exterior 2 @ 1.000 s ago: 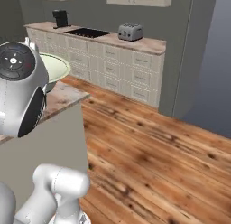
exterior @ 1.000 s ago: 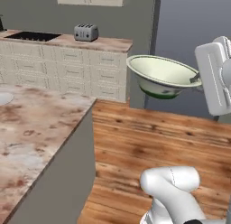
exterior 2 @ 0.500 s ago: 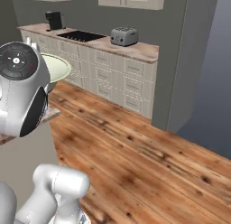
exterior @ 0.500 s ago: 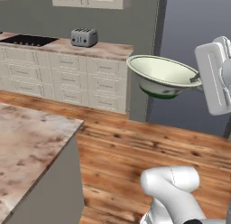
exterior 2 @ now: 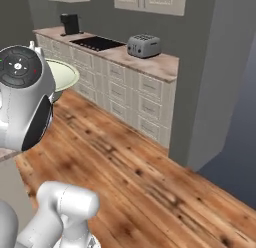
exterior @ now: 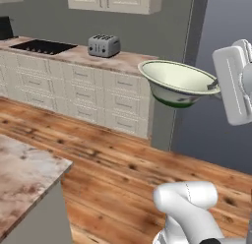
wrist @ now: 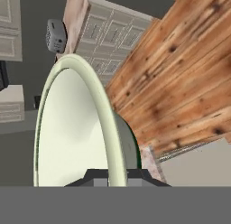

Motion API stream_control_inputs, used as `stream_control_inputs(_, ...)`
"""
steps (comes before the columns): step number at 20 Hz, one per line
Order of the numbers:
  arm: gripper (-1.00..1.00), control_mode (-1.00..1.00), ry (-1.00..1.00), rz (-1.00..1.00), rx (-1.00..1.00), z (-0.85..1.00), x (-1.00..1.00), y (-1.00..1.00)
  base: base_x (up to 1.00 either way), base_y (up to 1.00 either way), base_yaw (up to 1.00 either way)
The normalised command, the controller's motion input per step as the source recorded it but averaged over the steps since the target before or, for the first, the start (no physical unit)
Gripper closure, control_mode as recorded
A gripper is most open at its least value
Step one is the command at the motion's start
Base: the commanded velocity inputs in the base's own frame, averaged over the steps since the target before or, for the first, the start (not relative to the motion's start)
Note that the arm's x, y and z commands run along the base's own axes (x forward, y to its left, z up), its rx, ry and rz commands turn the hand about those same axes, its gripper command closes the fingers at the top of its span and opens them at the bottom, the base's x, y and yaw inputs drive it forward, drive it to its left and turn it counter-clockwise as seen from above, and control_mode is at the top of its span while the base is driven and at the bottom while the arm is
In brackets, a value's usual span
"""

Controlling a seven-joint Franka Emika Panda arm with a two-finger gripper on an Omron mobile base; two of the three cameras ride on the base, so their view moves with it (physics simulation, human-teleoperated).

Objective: Move the bowls from the cabinet to the plates on the dining table.

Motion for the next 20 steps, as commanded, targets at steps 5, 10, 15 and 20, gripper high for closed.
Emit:
stream_control_inputs(5,1.0,1.0,0.0,0.0,0.0,0.0,0.0,0.0,1.0,-0.66,0.37)
stream_control_inputs(10,1.0,1.0,0.0,0.0,0.0,0.0,0.0,0.0,0.92,-0.6,0.47)
stream_control_inputs(15,1.0,1.0,0.0,0.0,0.0,0.0,0.0,0.0,0.91,-0.61,0.48)
stream_control_inputs(20,1.0,1.0,0.0,0.0,0.0,0.0,0.0,0.0,0.71,-0.39,0.55)
